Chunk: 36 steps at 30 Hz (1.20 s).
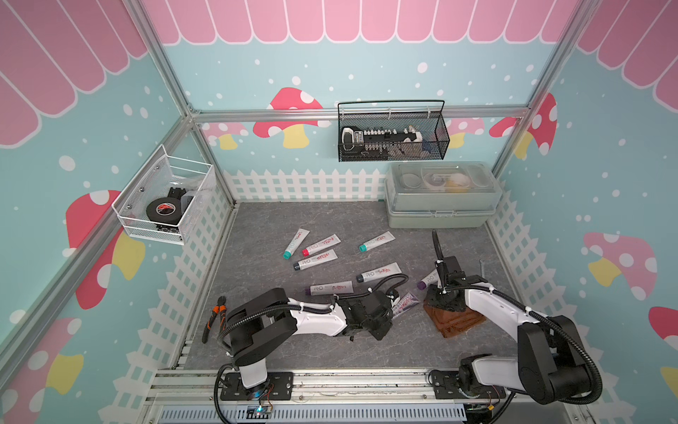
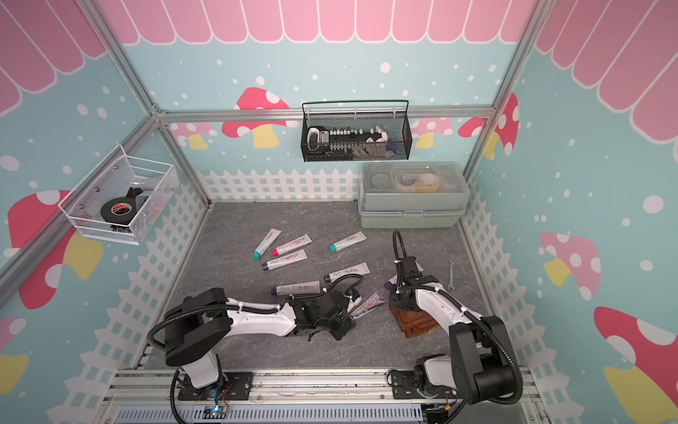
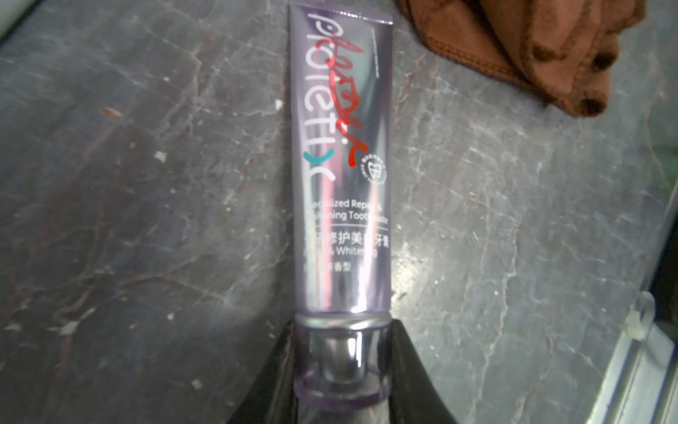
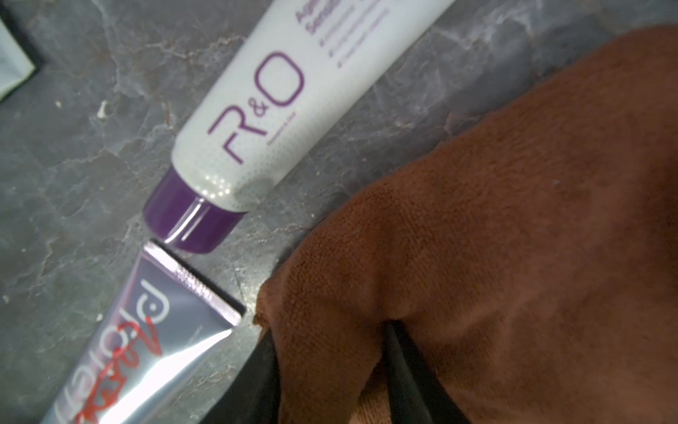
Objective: Wipe the surface of the toothpaste tube
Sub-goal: Move the toothpaste to the center of the board, then wipe the dirt from the toothpaste tube.
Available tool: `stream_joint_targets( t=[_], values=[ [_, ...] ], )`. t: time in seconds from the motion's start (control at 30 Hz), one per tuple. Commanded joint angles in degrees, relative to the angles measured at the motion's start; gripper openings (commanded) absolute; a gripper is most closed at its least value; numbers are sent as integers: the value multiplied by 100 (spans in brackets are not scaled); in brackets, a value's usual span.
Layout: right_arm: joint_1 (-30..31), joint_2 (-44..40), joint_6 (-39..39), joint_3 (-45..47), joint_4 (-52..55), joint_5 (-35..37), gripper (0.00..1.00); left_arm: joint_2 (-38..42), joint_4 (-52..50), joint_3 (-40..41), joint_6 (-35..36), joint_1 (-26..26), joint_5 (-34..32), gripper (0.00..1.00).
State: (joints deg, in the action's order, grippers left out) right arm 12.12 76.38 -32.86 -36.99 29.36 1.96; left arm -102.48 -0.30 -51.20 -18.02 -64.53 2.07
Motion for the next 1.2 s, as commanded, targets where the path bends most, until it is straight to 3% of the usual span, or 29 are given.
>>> stream_joint_targets(
  t=[0.0,0.07,0.2,0.5,0.6,0.73,0.8,0.87,1.17],
  values=[
    [54,148,33,69,-39,-177,27,130,112,205,-195,-157,-96,24],
    [54,34,50,72,27,-193,17,183,197,302,-220,-246,-80,24],
    [59,-317,78,53,282,-282,6,130,382,391,-221,-353,-61,24],
    [400,-766,-16,-64,805,-381,7,-192,522,216,-96,-355,-27,24],
    [458,-695,-75,-48,786,-363,20,-194,577,242,-102,-352,-54,24],
    [455,-845,-183,-92,767,-355,46,-236,612,251,-108,-350,-42,24],
    [457,-963,-225,-142,769,-296,68,-263,614,255,-112,-350,-36,24],
    [458,-1012,-251,-196,742,-249,81,-282,661,269,-121,-357,-44,24],
    [458,-409,-400,-317,258,-283,79,-317,748,304,-136,-357,-35,24]
  ],
)
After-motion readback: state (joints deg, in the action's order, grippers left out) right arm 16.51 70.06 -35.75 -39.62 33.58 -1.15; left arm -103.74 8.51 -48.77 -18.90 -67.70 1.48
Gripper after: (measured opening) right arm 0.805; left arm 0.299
